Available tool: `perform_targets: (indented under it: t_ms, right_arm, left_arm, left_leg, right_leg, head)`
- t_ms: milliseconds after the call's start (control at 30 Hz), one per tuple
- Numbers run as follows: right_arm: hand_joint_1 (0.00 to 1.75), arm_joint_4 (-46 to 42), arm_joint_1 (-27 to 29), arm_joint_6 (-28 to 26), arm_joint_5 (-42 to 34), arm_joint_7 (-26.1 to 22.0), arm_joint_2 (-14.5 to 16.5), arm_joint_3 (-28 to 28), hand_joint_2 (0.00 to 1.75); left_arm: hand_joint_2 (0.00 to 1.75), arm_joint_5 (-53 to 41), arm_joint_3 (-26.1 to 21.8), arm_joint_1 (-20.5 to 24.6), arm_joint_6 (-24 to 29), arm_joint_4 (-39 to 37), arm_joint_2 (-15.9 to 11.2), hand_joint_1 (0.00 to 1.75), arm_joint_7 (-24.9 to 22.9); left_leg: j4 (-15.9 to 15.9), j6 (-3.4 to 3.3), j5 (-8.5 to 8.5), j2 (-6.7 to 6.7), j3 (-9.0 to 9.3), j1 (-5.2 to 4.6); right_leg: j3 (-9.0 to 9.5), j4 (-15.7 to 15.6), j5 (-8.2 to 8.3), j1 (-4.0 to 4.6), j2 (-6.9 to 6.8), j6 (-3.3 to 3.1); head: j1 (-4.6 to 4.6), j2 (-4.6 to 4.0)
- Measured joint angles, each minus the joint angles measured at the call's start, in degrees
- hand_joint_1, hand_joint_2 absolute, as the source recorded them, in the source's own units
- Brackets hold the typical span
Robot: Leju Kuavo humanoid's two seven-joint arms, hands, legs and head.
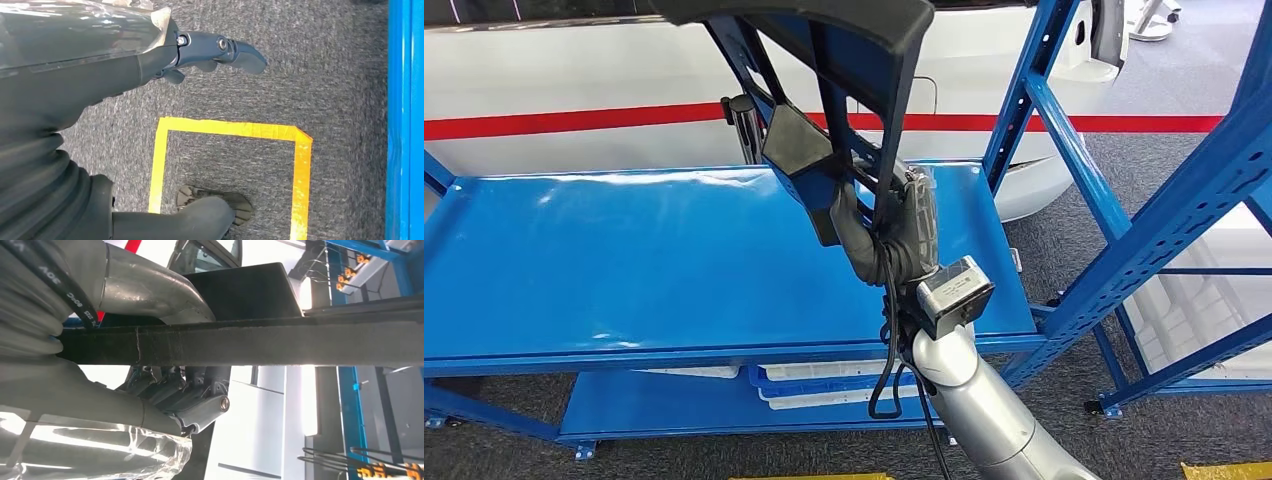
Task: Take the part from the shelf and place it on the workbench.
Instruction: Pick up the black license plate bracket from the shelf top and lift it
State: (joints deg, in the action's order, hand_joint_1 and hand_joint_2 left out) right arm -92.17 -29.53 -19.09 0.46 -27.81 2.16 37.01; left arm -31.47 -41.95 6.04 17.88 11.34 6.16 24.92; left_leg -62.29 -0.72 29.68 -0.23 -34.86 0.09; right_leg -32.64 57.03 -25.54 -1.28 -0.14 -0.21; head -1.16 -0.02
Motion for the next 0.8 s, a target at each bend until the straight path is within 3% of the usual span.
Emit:
perform_targets:
  t_ms: [67,100,133,167,233,300,333,433,467,533,600,633,667,700,733,800]
  right_arm:
    - [1.75,0.15,0.24,0.20,0.19,-0.02,0.19,-0.03,1.75]
    - [1.75,0.24,0.47,0.29,0.31,-0.02,0.21,-0.05,1.75]
    - [1.75,0.32,0.72,0.39,0.42,-0.03,0.20,-0.10,1.75]
    - [1.75,0.38,0.94,0.48,0.52,-0.04,0.20,-0.17,1.75]
    - [1.75,0.42,1.18,0.59,0.64,-0.07,0.22,-0.40,1.75]
    - [1.75,0.43,1.22,0.61,0.73,-0.08,0.25,-0.71,1.75]
    - [1.75,0.43,1.22,0.61,0.77,-0.09,0.26,-0.83,1.75]
    - [1.75,0.44,1.30,0.61,0.84,-0.10,0.23,-0.99,1.75]
    - [1.75,0.44,1.31,0.61,0.86,-0.11,0.21,-1.07,1.75]
    - [1.75,0.44,1.35,0.65,0.91,-0.14,0.14,-1.28,1.75]
    - [1.75,0.44,1.52,0.85,1.07,-0.16,0.09,-1.44,1.75]
    - [1.75,0.44,1.67,1.16,1.28,-0.14,0.10,-1.55,1.75]
    - [1.75,0.44,1.82,1.66,1.63,-0.09,0.16,-1.75,1.75]
    - [1.75,0.44,1.94,2.23,2.04,-0.04,0.31,-1.99,1.75]
    - [1.75,0.43,1.97,2.78,2.43,0.03,0.52,-2.26,1.75]
    - [1.75,0.32,1.91,3.57,2.91,0.18,1.15,-2.72,1.75]
  left_arm:
    - [1.75,-0.07,0.00,0.01,-0.05,0.00,0.01,0.00,-0.01]
    - [1.75,-0.10,-0.01,0.00,-0.10,0.00,0.00,0.00,-0.02]
    - [1.75,-0.16,-0.01,0.01,-0.14,0.00,-0.01,0.00,-0.03]
    - [1.75,-0.23,0.00,0.03,-0.19,0.00,-0.01,0.00,-0.07]
    - [1.75,-0.36,0.01,0.15,-0.21,0.00,-0.02,0.00,-0.13]
    - [1.75,-0.41,0.01,0.34,-0.29,0.00,0.01,0.00,-0.17]
    - [1.75,-0.43,0.01,0.42,-0.33,0.00,0.01,0.00,-0.19]
    - [1.75,-0.44,0.01,0.56,-0.36,0.00,0.03,0.00,-0.20]
    - [1.75,-0.44,0.01,0.63,-0.36,0.00,0.04,0.00,-0.20]
    - [1.75,-0.43,0.01,0.76,-0.37,0.01,0.04,0.00,-0.19]
    - [1.75,-0.42,-0.01,0.79,-0.39,0.02,0.01,0.00,-0.17]
    - [1.75,-0.42,-0.01,0.79,-0.40,0.01,0.01,0.00,-0.16]
    - [1.75,-0.42,-0.01,0.79,-0.41,0.01,0.01,0.00,-0.12]
    - [1.75,-0.43,-0.01,0.80,-0.39,0.00,0.01,0.00,-0.06]
    - [1.75,-0.45,-0.01,0.83,-0.37,0.00,0.02,0.00,0.03]
    - [1.75,-0.52,-0.02,0.89,-0.28,0.00,0.06,0.00,0.18]
  left_leg:
    - [-7.47,0.83,4.12,0.02,-2.96,0.51]
    - [-10.42,1.18,5.28,0.03,-4.06,0.80]
    - [-11.43,1.47,5.32,0.05,-4.25,1.09]
    - [-10.06,1.74,4.25,0.07,-3.24,1.40]
    - [-2.40,2.36,0.95,0.05,1.21,2.01]
    - [3.41,2.38,-0.89,-0.23,4.17,2.06]
    - [4.22,2.10,-1.03,-0.38,4.33,1.86]
    - [4.44,0.14,-2.43,-0.30,3.42,1.17]
    - [4.60,-0.61,-3.01,-0.17,2.99,1.06]
    - [4.72,-1.67,-4.11,0.01,1.78,0.84]
    - [4.68,-2.13,-5.18,0.07,0.29,0.49]
    - [4.66,-2.21,-5.75,0.09,-0.49,0.28]
    - [4.65,-2.23,-6.31,0.09,-1.21,0.06]
    - [4.64,-2.22,-6.87,0.07,-1.88,-0.16]
    - [4.63,-2.18,-7.42,0.05,-2.47,-0.33]
    - [4.63,-1.86,-8.46,0.02,-3.34,-0.68]
  right_leg:
    - [-0.43,0.02,0.32,0.01,-0.10,-0.18]
    - [-0.66,0.03,0.48,-0.03,-0.14,-0.13]
    - [-0.89,0.08,0.66,-0.10,-0.16,0.00]
    - [-1.11,0.17,0.83,-0.25,-0.17,0.18]
    - [-1.54,0.56,1.08,-0.51,-0.15,0.58]
    - [-2.00,0.93,1.43,-0.29,-0.12,1.17]
    - [-2.19,0.92,1.72,-0.08,-0.11,1.62]
    - [-2.89,0.79,2.24,0.02,-0.06,3.14]
    - [-3.62,1.88,1.22,-0.02,-0.04,3.16]
    - [-6.09,7.77,-3.03,-0.11,-0.03,2.45]
    - [-8.36,15.54,-7.05,0.03,-0.01,2.10]
    - [-8.37,17.61,-7.80,0.16,-0.01,2.27]
    - [-7.27,17.53,-7.57,0.35,-0.01,2.54]
    - [-5.10,15.39,-6.71,0.56,-0.01,2.77]
    - [-2.10,11.63,-5.73,0.83,-0.01,2.76]
    - [3.64,3.42,-5.23,1.44,-0.02,1.96]
  head:
    - [-0.19,0.00]
    - [-0.17,0.00]
    - [-0.18,0.00]
    - [-0.19,0.00]
    - [-0.21,0.00]
    - [-0.18,0.00]
    - [-0.11,0.00]
    - [0.01,0.00]
    - [0.09,0.00]
    - [0.34,0.00]
    - [0.52,0.01]
    - [0.54,0.01]
    - [0.56,0.01]
    - [0.56,0.01]
    - [0.57,0.01]
    - [0.46,0.00]
